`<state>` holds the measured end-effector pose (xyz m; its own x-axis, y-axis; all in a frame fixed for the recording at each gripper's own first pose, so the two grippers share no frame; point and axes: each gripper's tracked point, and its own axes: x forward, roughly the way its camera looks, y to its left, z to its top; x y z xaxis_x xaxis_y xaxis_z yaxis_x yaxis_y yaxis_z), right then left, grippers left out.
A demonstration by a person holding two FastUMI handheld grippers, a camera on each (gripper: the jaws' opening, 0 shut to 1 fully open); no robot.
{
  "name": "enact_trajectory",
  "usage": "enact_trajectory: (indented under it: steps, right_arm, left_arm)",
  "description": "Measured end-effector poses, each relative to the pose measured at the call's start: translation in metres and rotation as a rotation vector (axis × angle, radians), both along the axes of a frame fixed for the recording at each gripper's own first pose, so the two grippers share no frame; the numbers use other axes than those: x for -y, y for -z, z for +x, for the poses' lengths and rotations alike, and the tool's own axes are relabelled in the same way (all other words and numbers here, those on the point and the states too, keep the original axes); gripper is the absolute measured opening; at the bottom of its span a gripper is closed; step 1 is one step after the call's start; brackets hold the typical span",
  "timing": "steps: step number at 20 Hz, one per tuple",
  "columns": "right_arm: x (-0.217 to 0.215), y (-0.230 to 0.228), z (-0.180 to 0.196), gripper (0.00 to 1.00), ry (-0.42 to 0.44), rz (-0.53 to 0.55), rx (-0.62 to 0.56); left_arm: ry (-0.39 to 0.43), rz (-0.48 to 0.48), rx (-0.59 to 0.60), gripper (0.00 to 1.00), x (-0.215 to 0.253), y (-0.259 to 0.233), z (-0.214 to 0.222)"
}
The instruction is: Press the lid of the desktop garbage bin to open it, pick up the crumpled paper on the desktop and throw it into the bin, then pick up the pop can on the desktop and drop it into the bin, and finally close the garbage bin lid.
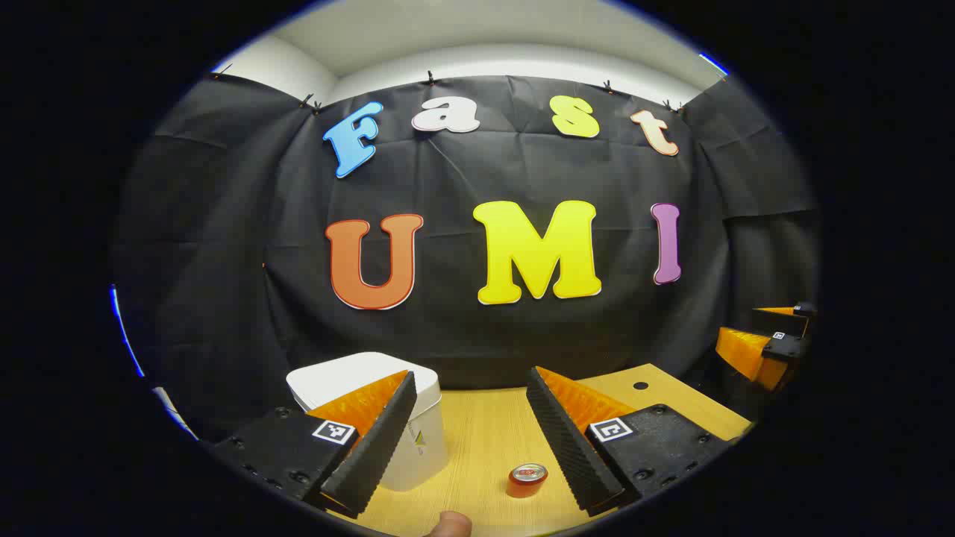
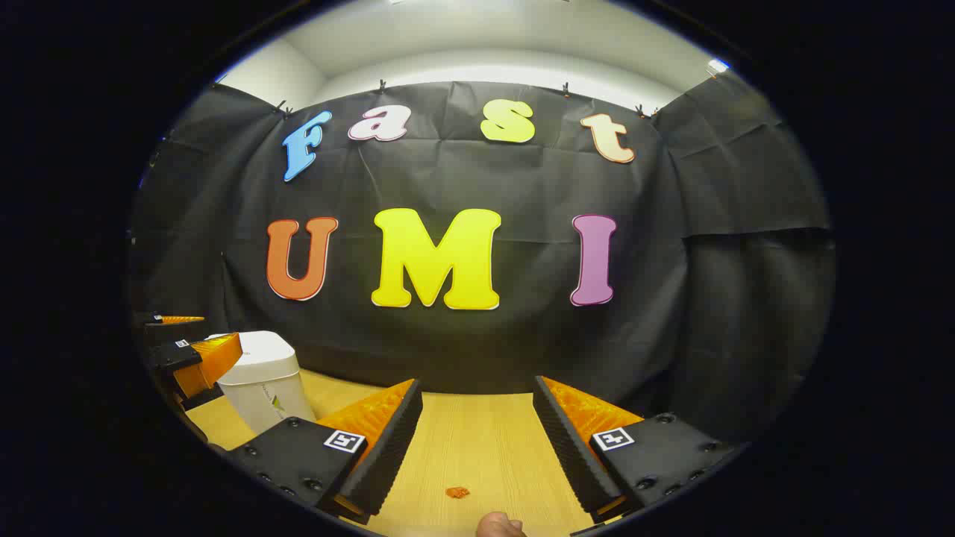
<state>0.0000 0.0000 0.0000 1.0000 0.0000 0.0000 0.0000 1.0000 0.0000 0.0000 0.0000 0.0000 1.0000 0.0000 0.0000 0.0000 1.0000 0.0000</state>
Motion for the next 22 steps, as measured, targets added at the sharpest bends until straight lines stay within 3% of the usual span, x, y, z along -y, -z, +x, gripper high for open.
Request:
enact_trajectory:
  steps: [22]
  right_arm:
    - [0.022,0.005,0.018,0.94,0.011,-0.032,-0.014]
  left_arm:
    - [0.029,0.003,-0.029,0.98,0.023,0.014,0.021]
